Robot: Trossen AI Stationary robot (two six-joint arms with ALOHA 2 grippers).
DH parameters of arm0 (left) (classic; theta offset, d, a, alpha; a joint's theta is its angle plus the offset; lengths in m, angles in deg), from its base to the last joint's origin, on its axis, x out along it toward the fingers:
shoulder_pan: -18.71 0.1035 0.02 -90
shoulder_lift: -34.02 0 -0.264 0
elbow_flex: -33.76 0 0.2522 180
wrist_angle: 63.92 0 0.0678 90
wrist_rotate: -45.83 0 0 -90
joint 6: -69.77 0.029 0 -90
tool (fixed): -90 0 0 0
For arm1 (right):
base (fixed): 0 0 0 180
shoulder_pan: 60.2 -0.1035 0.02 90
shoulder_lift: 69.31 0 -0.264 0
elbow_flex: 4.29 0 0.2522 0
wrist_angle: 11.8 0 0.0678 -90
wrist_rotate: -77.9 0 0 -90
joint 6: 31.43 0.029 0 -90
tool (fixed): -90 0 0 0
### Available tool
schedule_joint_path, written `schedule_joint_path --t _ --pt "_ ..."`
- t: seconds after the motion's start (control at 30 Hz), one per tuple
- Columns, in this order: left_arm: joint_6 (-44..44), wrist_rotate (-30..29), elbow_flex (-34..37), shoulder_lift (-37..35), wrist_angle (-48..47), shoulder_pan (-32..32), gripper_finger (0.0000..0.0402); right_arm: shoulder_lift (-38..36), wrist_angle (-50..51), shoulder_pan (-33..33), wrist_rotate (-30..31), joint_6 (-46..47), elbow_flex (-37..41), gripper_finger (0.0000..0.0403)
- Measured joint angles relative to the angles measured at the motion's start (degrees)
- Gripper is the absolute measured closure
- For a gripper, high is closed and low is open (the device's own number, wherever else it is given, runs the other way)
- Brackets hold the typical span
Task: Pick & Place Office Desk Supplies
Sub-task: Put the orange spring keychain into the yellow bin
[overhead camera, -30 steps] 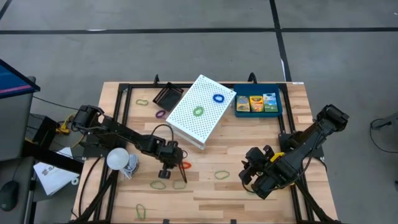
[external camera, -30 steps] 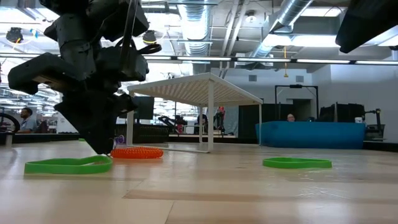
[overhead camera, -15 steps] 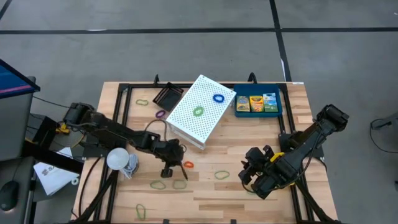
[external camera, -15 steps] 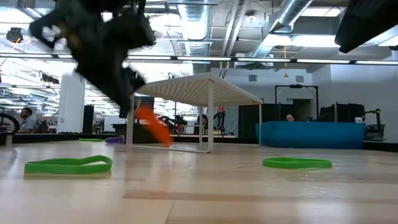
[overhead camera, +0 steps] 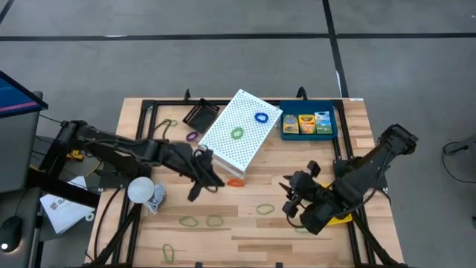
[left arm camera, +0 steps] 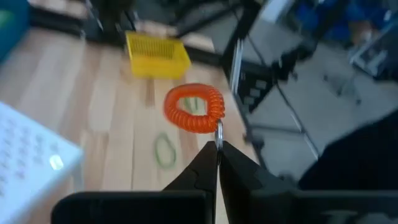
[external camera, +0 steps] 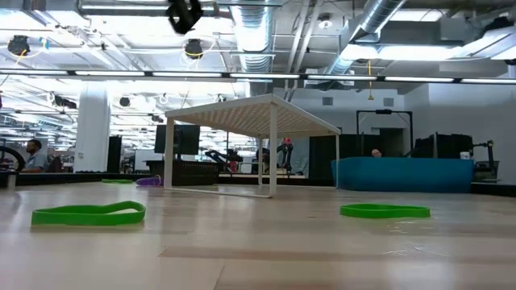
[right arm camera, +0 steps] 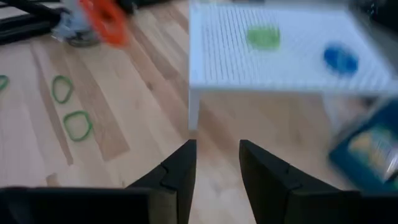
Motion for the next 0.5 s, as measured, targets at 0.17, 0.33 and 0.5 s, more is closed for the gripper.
schedule_joint_path --t 0.17,0.33,0.5 --pt "0.0 0.7 -5.1 2.7 1.9 3.2 0.0402 -1.0 -0.6 3.7 3.7 -18.6 -6.1 0.0262" --pt "-2.2 3.2 -7.5 5.4 6.8 5.9 0.0401 -1.0 -1.4 6.3 8.6 -31.5 -11.0 0.0231" --pt "-6.2 4.0 -7.5 6.5 14.2 7.7 0.0401 -0.9 -3.2 9.7 6.6 -39.4 -11.1 0.0195"
